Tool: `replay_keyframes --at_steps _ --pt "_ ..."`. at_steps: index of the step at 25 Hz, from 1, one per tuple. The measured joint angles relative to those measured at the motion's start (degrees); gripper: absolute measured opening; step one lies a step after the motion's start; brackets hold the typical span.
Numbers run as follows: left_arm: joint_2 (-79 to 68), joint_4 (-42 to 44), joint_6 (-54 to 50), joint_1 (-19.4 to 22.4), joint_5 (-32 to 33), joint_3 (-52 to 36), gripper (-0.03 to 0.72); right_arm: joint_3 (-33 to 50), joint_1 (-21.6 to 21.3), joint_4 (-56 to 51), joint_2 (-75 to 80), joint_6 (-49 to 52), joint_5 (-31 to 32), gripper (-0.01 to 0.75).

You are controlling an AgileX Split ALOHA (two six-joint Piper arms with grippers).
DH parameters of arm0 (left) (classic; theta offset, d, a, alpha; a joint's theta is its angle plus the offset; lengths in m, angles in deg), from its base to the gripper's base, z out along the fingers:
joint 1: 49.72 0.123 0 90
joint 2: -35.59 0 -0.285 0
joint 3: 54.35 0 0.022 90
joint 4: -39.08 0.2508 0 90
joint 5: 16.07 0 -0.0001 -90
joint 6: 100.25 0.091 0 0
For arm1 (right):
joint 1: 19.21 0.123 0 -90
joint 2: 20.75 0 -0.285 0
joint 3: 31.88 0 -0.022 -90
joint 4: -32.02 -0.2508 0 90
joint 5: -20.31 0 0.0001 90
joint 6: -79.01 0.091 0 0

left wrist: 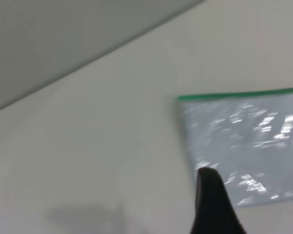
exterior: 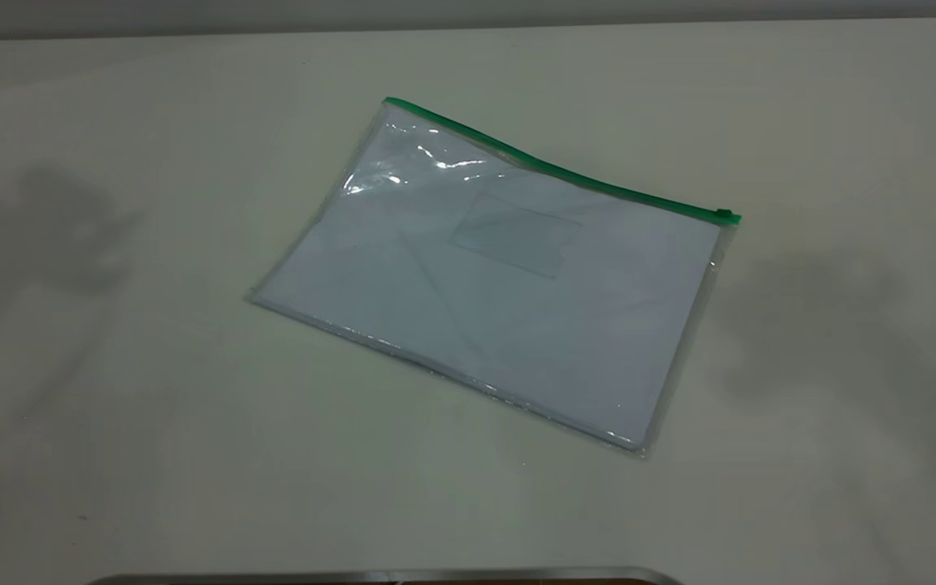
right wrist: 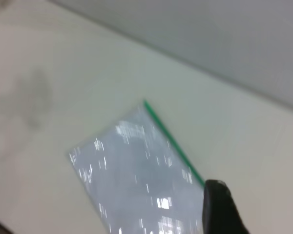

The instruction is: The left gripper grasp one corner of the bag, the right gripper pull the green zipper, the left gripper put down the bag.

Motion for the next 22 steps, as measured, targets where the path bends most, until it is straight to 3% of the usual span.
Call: replay_keyframes --at_steps 4,7,15,19,22 --pt "6.41 11.17 -10.12 -0.07 0.0 -1.19 0.495 15.99 0.0 5.35 -11.02 3.85 0.0 0.412" --pt "11.72 16.99 -13.46 -0.07 0.0 -7.05 0.495 27.98 0.0 9.74 -17.89 7.9 0.0 0.412" --pt "23.0 18.62 -17.16 -0.07 0.0 -34.87 0.495 57.35 0.0 16.76 -31.98 17.63 -2.92 0.412" --pt "27.12 17.99 -19.23 -0.07 0.0 -50.64 0.495 68.4 0.0 17.02 -37.36 18.59 -9.26 0.412" --pt "30.63 17.66 -19.6 -0.07 -0.05 -60.38 0.495 72.18 0.0 17.3 -39.74 18.74 -12.71 0.412"
